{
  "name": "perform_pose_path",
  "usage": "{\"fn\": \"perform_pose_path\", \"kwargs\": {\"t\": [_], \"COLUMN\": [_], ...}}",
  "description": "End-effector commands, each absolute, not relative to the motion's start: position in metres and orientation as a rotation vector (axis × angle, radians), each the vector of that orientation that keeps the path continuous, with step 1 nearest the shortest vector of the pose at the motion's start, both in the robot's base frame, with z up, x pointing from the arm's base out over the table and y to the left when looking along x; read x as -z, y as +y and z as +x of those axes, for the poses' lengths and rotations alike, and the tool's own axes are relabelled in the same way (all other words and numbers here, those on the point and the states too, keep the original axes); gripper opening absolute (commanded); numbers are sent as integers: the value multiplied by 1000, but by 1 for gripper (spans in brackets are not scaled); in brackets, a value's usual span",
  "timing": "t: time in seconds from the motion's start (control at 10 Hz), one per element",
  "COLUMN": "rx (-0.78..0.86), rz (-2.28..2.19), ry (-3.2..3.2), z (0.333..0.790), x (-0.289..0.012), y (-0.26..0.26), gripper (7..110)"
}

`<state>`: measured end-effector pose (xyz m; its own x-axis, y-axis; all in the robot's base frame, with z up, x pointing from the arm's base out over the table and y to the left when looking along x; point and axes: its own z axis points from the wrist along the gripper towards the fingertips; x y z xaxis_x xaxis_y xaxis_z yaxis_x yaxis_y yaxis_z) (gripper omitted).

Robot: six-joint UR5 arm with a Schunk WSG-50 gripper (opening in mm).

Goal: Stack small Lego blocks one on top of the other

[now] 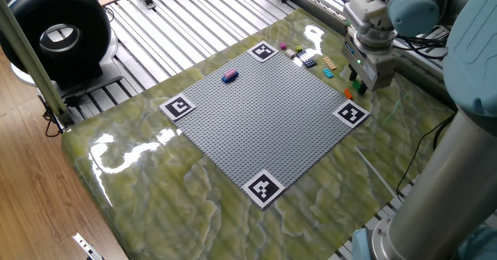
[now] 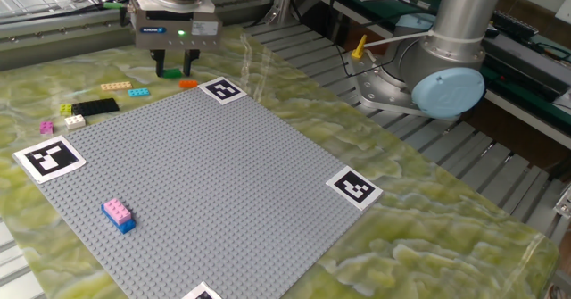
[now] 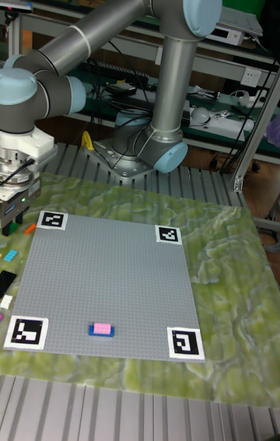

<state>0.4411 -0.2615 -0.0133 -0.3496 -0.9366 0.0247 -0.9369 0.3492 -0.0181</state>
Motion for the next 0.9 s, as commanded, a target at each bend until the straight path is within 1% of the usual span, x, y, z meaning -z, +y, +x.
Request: {"fn": "perform_pose_path", "kwargs": {"t": [0.0, 0.5, 0.6, 0.8], "rx": [-32, -52, -50, -34], "rz": [1750, 1701, 1692, 1672], "ry": [-2599, -2625, -2633, -2647], "z": [440, 440, 439, 438], "x": [13, 12, 12, 12], "y": [-261, -263, -263, -261], "gripper": [22, 22, 7, 7]}}
